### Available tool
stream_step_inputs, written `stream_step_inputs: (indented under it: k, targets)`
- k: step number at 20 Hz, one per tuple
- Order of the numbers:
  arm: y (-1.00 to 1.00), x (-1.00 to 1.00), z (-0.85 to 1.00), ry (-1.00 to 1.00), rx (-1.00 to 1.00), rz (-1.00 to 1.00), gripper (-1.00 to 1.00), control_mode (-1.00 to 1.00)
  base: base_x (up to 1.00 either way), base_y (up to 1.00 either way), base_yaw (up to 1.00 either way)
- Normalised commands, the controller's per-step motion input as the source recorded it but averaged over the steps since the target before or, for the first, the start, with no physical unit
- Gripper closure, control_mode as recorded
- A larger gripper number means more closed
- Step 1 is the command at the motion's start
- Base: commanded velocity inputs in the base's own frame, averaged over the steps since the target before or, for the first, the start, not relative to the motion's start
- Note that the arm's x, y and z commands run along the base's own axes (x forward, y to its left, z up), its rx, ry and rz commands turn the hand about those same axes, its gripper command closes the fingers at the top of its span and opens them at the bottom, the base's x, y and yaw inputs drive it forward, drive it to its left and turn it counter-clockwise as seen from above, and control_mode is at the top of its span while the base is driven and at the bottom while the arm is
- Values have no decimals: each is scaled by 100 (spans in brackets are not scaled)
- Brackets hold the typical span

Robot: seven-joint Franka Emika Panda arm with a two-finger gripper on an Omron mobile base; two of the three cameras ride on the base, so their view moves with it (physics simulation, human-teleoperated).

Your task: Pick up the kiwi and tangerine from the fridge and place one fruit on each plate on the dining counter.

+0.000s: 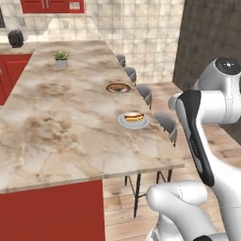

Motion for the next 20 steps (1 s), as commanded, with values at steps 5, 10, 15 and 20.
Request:
stream_step_inputs:
  k: [5,10,15,20]
  targets:
    - [0,0,0,0,0,0,100,100,51,-22,23]
    - [0,0,0,0,0,0,100,100,49,-21,17]
    - [-8,28,-12,1,0,5,100,-100,33,-4,7]
    - [-26,82,-80,17,1,11,100,-100,0,0,0]
